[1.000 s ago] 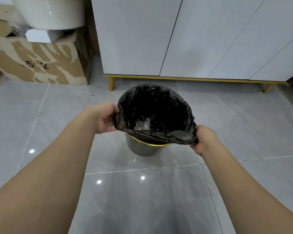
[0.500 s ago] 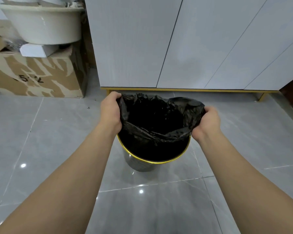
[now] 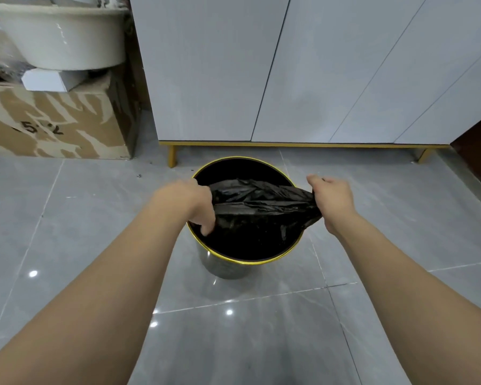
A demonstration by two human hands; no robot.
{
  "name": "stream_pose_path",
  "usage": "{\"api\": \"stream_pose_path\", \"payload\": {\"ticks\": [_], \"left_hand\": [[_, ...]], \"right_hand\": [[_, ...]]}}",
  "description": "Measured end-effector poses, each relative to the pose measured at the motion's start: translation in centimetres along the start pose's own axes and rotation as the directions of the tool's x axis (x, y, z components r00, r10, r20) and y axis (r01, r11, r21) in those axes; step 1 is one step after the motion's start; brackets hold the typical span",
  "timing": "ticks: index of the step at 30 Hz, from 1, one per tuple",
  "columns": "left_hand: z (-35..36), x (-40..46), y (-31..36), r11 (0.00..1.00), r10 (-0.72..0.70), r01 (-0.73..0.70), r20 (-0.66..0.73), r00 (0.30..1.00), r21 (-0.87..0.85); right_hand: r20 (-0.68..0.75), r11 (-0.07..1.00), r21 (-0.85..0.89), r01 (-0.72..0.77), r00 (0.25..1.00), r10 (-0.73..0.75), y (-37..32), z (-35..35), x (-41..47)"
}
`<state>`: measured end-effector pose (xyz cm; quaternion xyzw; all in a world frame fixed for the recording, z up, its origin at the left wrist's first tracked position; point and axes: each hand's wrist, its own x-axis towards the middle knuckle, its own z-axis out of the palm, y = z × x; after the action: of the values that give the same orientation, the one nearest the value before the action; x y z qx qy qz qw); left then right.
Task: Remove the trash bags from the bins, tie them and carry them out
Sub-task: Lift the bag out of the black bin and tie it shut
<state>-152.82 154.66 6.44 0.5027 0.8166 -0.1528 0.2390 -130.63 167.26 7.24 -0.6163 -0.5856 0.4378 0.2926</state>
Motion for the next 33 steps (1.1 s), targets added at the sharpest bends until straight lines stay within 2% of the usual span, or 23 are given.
{"api": "stream_pose_path", "payload": {"ticks": [1,2,4,5,7,9,11,13,17,21,23,25,26,28,30,31,33], "left_hand": [[-0.1,-0.2,0.6,0.999,-0.008,0.014,-0.127,0.992,0.049],[-0.2,-0.4,1.1,1.0,-0.009,0.009,-0.244,0.97,0.002],[-1.4,-0.7,1.8,0.961,-0.005,-0.099,-0.372,0.928,-0.258],[-2.3,-1.0,2.1,0.899,-0.016,-0.162,-0.399,0.917,-0.407],[-4.5,-2.3,2.9,0.667,-0.081,-0.266,-0.422,0.903,-0.696],[-6.5,-4.1,4.5,0.356,-0.108,-0.375,-0.436,0.894,-0.856],[-8.5,-6.1,6.9,0.065,-0.041,-0.449,-0.452,0.891,-0.891],[-10.2,-8.3,9.6,-0.135,0.032,-0.483,-0.491,0.871,-0.865],[-12.2,-12.6,15.7,-0.331,0.152,-0.517,-0.586,0.796,-0.789],[-12.8,-15.0,20.8,-0.434,0.264,-0.476,-0.613,0.745,-0.765],[-12.9,-15.1,22.9,-0.426,0.292,-0.476,-0.615,0.733,-0.77],[-12.3,-14.5,24.8,-0.331,0.301,-0.509,-0.6,0.741,-0.794],[-11.5,-13.7,25.4,-0.247,0.29,-0.536,-0.589,0.754,-0.807],[-9.0,-11.6,26.5,-0.02,0.247,-0.583,-0.569,0.784,-0.812],[-5.4,-9.3,27.3,0.22,0.222,-0.579,-0.537,0.814,-0.785],[-3.3,-8.3,27.5,0.333,0.23,-0.549,-0.499,0.836,-0.767],[0.6,-6.6,28.0,0.563,0.271,-0.471,-0.387,0.882,-0.679]], "right_hand": [[-0.014,0.995,0.094,-0.038,0.999,0.04,-0.5,-0.1,0.0],[-0.022,0.97,0.225,-0.096,0.994,0.104,-1.1,-0.3,0.0],[0.001,0.844,0.505,-0.181,0.978,0.209,-2.7,-1.1,-0.2],[0.021,0.768,0.613,-0.186,0.975,0.22,-3.6,-1.7,-0.5],[0.036,0.66,0.736,-0.154,0.981,0.189,-5.3,-3.2,-0.7],[0.042,0.564,0.817,-0.118,0.989,0.145,-6.9,-5.1,-1.1],[0.021,0.464,0.883,-0.071,0.994,0.112,-8.5,-7.2,-1.3],[-0.014,0.4,0.916,-0.021,0.996,0.085,-9.8,-9.7,-1.8],[-0.058,0.302,0.953,0.03,0.995,0.085,-11.5,-15.5,-2.7],[-0.133,0.271,0.955,0.118,0.99,0.04,-11.6,-21.5,-2.9],[-0.171,0.258,0.954,0.155,0.984,0.041,-10.6,-23.9,-2.6],[-0.196,0.303,0.939,0.163,0.977,0.08,-8.8,-25.7,-1.8],[-0.197,0.358,0.922,0.15,0.975,0.099,-7.6,-26.2,-1.2],[-0.187,0.544,0.835,0.079,0.971,0.146,-4.6,-26.5,0.2],[-0.185,0.763,0.643,-0.064,0.954,0.236,-0.8,-26.4,1.9],[-0.199,0.836,0.531,-0.139,0.938,0.283,1.4,-26.3,2.6],[-0.225,0.906,0.362,-0.221,0.922,0.315,5.5,-25.8,3.8]]}}
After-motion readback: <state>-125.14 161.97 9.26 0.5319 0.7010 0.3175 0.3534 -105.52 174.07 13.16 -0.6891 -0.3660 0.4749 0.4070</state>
